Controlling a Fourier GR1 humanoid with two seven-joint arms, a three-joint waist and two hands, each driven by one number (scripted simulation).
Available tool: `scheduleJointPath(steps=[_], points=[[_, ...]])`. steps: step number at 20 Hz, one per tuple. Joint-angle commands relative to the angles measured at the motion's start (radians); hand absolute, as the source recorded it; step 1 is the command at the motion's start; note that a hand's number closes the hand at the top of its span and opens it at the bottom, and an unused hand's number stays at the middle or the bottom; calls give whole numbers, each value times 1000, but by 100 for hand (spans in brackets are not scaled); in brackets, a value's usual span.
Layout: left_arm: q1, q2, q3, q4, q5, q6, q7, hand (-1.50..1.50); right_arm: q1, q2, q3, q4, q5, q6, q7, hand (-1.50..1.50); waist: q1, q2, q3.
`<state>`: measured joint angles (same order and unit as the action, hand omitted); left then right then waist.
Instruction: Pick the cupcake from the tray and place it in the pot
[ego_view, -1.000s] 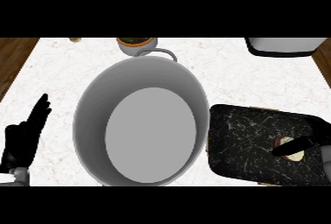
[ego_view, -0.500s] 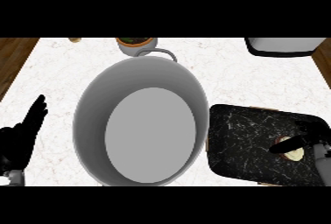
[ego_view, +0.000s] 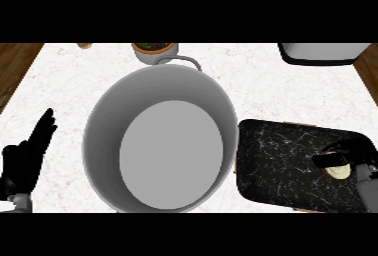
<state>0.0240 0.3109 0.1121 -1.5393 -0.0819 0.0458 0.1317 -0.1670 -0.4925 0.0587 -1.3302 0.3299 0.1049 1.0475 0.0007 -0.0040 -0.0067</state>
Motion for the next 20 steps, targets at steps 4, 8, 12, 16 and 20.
scheduleJointPath(steps=[4,8,12,16,20], points=[[6,-15,31,-15,-11,-10,-1,0,-1,40,-7,-52,38,52,115,150,1,3,7],[-39,-13,-35,7,-17,-45,-12,0,-97,225,452,-248,160,122,-126,150,110,0,2],[-66,-30,-78,11,-23,-65,-5,0,-239,358,718,-304,268,173,-159,150,184,-7,-3],[-76,-34,-63,44,-28,-47,5,0,-384,485,924,-316,448,137,-60,150,116,-14,-2],[-14,20,6,54,12,-85,-32,0,-476,487,1017,-401,580,60,67,150,71,-25,1]])
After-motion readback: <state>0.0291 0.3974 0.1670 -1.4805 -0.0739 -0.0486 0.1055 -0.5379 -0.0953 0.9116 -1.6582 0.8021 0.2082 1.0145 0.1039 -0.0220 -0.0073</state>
